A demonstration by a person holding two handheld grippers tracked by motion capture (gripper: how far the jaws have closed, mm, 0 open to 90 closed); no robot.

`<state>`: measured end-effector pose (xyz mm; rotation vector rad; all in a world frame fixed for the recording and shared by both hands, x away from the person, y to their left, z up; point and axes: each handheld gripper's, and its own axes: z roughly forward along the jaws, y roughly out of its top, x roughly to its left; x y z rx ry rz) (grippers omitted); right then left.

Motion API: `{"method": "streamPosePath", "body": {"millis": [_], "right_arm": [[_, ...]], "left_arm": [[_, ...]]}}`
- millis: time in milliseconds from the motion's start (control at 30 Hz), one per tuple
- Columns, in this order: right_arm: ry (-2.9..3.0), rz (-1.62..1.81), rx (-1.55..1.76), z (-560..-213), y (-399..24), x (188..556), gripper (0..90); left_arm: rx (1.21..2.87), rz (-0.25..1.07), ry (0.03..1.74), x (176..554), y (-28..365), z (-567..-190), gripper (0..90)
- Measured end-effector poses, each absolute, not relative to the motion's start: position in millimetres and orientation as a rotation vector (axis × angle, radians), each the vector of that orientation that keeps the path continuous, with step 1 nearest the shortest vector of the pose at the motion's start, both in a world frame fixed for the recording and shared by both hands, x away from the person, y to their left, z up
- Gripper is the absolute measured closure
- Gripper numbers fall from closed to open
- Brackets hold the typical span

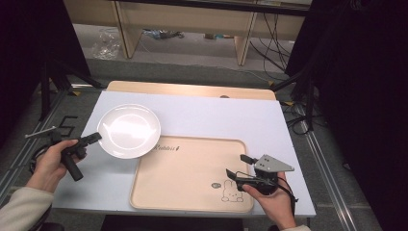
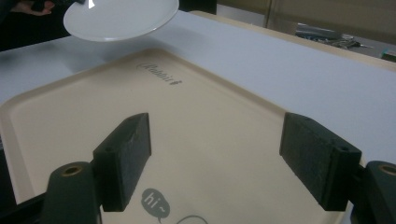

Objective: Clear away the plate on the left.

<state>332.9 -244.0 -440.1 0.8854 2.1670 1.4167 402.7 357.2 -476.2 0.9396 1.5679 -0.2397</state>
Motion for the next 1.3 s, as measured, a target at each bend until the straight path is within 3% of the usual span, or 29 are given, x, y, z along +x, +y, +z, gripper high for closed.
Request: {"method": "streamPosePath", "body": {"millis": [1300], "right_arm": [[2.163, 1.429, 0.904, -441, -243, 333, 25.8]], "left_arm": [[0.980, -0.297, 1.526, 400, 337, -475, 86.4]]}}
